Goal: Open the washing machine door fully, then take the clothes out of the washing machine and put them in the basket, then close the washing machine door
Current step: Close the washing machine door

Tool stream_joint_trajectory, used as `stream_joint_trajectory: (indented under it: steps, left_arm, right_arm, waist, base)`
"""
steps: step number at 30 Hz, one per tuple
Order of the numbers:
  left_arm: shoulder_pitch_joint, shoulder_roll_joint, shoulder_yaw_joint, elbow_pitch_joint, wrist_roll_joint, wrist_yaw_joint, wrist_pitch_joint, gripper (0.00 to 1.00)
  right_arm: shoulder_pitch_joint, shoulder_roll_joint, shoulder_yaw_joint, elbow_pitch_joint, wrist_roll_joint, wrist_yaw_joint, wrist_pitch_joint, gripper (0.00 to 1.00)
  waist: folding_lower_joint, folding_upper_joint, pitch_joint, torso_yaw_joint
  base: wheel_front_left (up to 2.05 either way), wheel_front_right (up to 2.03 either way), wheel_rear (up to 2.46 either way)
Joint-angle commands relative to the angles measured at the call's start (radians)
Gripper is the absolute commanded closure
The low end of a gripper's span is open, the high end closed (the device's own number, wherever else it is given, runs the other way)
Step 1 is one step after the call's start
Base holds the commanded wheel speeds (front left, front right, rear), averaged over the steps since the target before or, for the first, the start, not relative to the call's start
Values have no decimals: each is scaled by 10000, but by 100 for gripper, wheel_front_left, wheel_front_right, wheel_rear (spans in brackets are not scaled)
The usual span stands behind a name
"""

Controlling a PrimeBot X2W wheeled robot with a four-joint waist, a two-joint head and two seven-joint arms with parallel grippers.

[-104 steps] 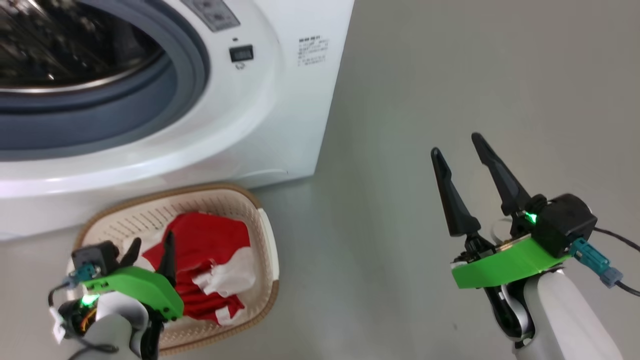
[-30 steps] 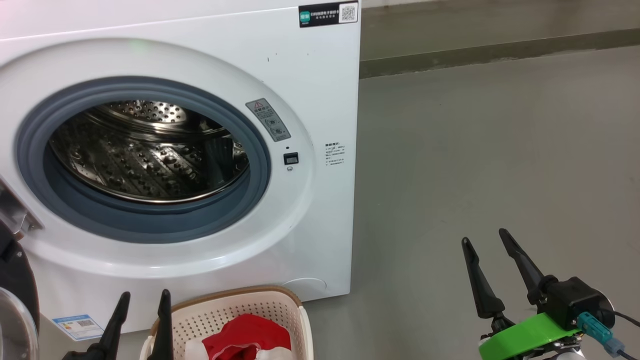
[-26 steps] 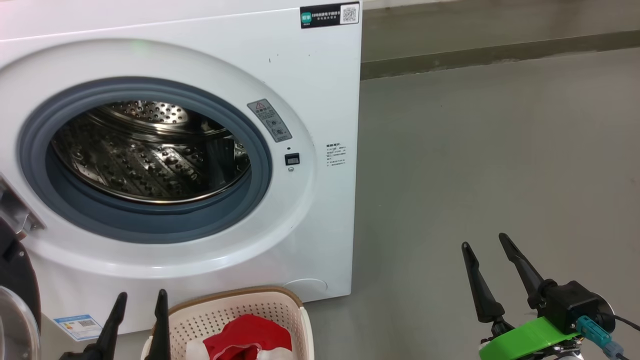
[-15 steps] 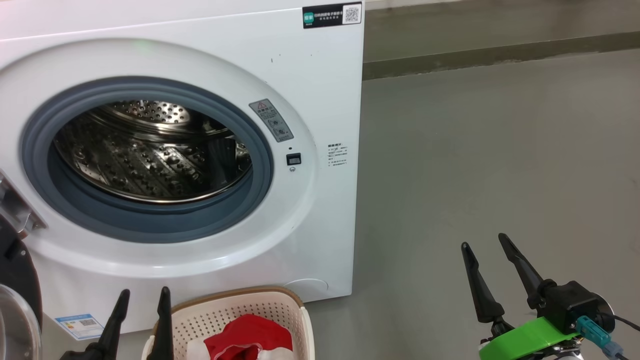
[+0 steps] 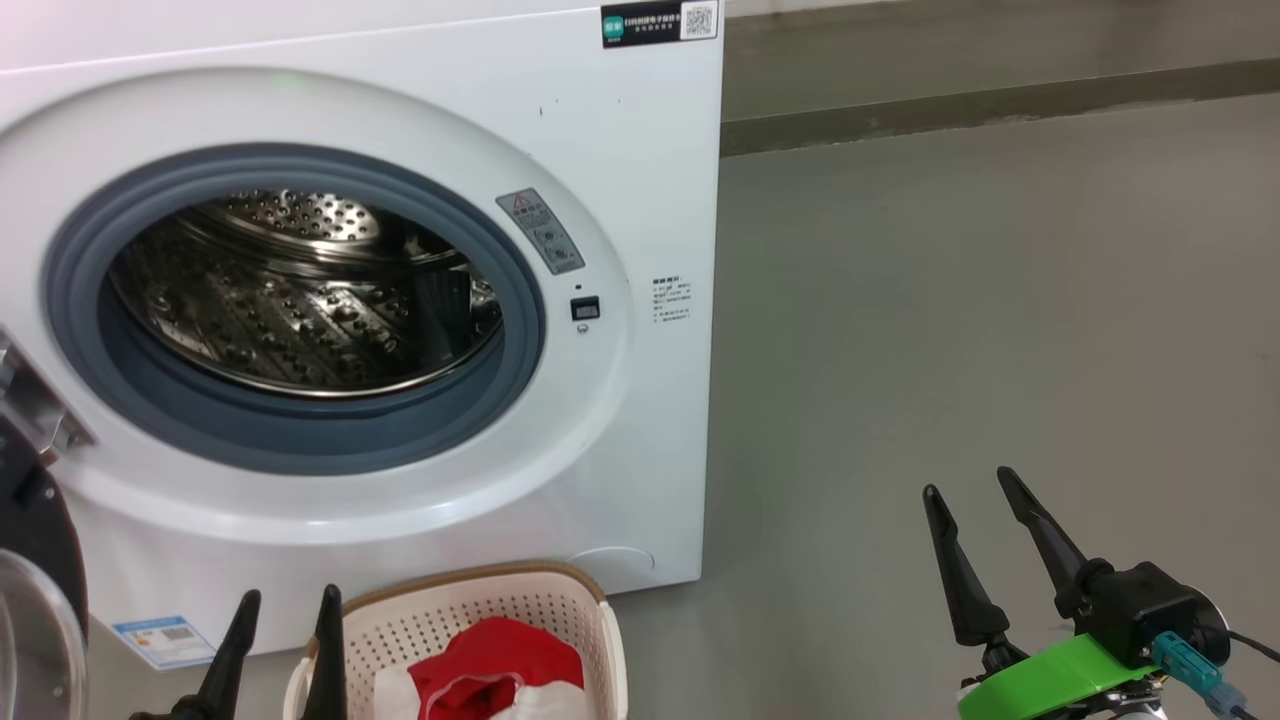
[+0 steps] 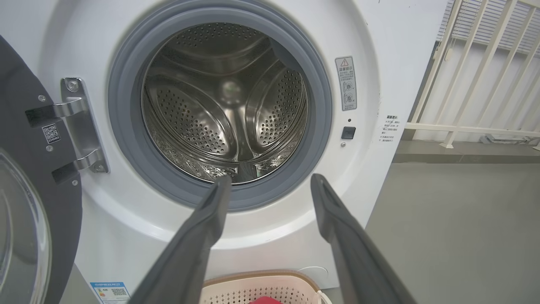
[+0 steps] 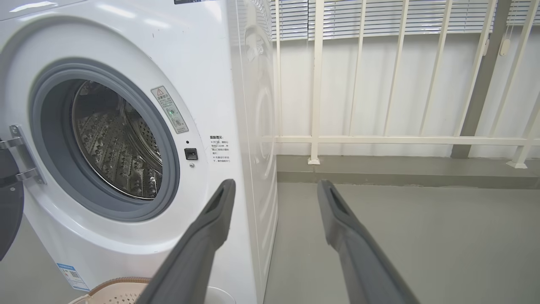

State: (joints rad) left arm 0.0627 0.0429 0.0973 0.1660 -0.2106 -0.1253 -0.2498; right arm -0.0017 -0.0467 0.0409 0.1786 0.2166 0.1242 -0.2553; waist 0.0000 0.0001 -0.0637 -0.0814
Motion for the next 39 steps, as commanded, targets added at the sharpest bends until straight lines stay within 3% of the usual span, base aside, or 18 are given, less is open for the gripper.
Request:
stream_joint_trajectory:
  steps: [1,18,33,39]
  left_arm:
    - [-279,76,345,-290,68,-53,-120,0]
    - [-308,106,224,-314,-5,-54,-120,0]
    - [-327,81,383,-316,196,6,-120,0]
    - [-380,78,286,-371,309,143,-120,0]
  right_arm:
    - [-180,-35,154,-249,-109,65,-65,0]
    - [-230,-35,141,-254,-96,65,-65,0]
    - [-224,-35,131,-234,-53,65,-65,0]
    - [-232,-35,130,-225,-41,65,-65,0]
  waist:
    - [0,-1,10,17]
    - [0,-1,110,191]
    - [0,-1,112,304]
    - [0,-1,98,685]
  base:
    - [-144,144,0]
    - [-161,161,0]
    - [-15,15,0]
    - [0,0,0]
